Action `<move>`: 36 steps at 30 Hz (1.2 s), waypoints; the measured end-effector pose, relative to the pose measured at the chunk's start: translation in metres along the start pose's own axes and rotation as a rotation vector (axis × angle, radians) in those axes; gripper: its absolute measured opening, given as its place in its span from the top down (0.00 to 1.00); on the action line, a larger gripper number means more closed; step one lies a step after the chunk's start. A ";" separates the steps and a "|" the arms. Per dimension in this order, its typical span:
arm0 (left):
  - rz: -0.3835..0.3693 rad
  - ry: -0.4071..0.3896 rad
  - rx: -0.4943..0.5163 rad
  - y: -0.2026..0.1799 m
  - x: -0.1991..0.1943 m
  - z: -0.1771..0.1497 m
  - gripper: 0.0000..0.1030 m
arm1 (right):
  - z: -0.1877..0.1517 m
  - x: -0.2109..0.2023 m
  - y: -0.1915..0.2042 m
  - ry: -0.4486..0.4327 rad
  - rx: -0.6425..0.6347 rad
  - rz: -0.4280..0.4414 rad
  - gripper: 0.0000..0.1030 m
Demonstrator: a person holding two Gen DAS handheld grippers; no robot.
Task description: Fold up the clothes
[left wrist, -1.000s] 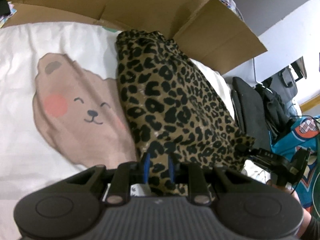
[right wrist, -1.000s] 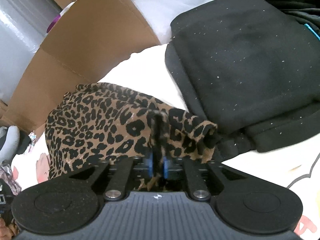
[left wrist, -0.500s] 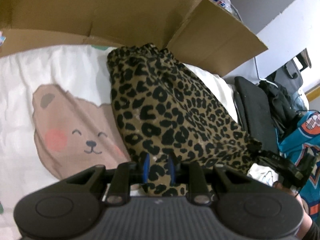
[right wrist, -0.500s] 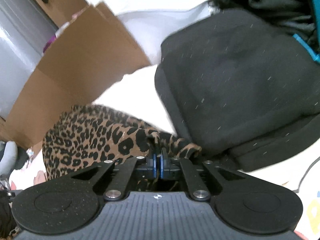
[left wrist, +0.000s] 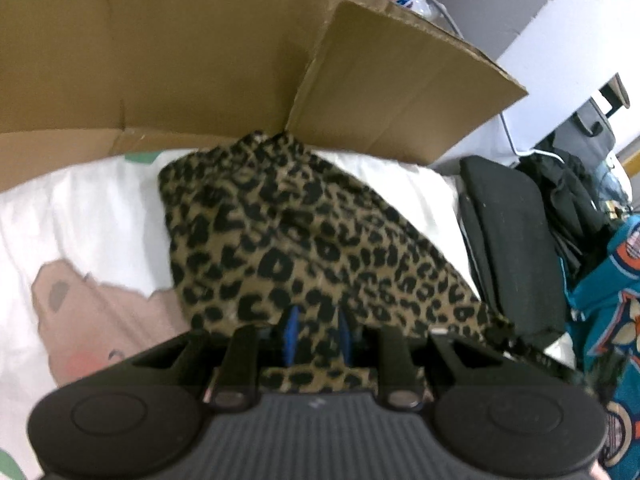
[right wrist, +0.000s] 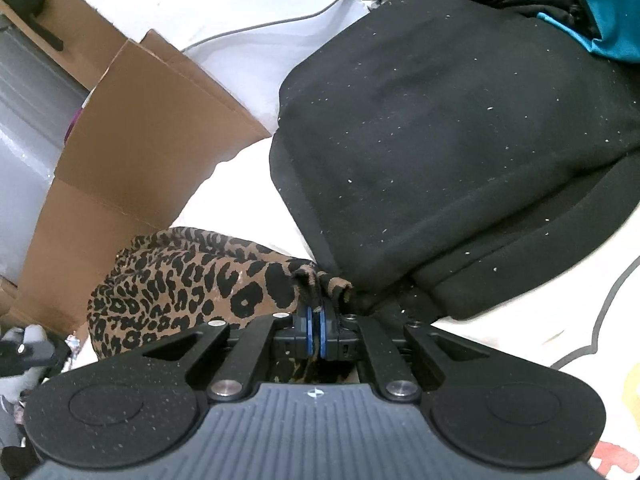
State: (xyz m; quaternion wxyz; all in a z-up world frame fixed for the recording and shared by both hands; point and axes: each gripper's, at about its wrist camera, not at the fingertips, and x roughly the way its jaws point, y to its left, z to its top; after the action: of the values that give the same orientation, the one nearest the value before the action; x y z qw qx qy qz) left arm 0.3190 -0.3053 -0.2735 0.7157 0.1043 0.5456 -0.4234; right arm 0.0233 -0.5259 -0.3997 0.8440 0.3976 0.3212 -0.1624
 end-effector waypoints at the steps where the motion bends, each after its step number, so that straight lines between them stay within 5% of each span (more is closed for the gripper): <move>1: 0.008 -0.004 0.009 -0.004 0.006 0.006 0.76 | 0.001 0.000 -0.001 0.003 0.006 0.003 0.97; 13: 0.051 -0.045 0.028 -0.037 0.065 0.072 0.74 | -0.004 -0.020 -0.003 0.015 -0.057 -0.009 0.88; 22: 0.071 -0.069 -0.026 -0.043 0.097 0.099 0.72 | 0.003 -0.054 0.000 -0.081 -0.143 -0.096 0.89; 27: 0.077 -0.052 -0.075 -0.039 0.116 0.100 0.73 | 0.016 -0.058 0.012 -0.139 -0.198 -0.047 0.89; 36: 0.113 0.019 -0.145 -0.030 0.144 0.099 0.73 | 0.026 -0.013 0.040 -0.064 -0.272 0.060 0.89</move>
State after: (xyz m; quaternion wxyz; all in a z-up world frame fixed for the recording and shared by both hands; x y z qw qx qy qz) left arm 0.3721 -0.4554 -0.3514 0.7389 0.0868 0.5746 -0.3410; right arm 0.0456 -0.5211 -0.3561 0.9044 0.2834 0.3013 -0.1046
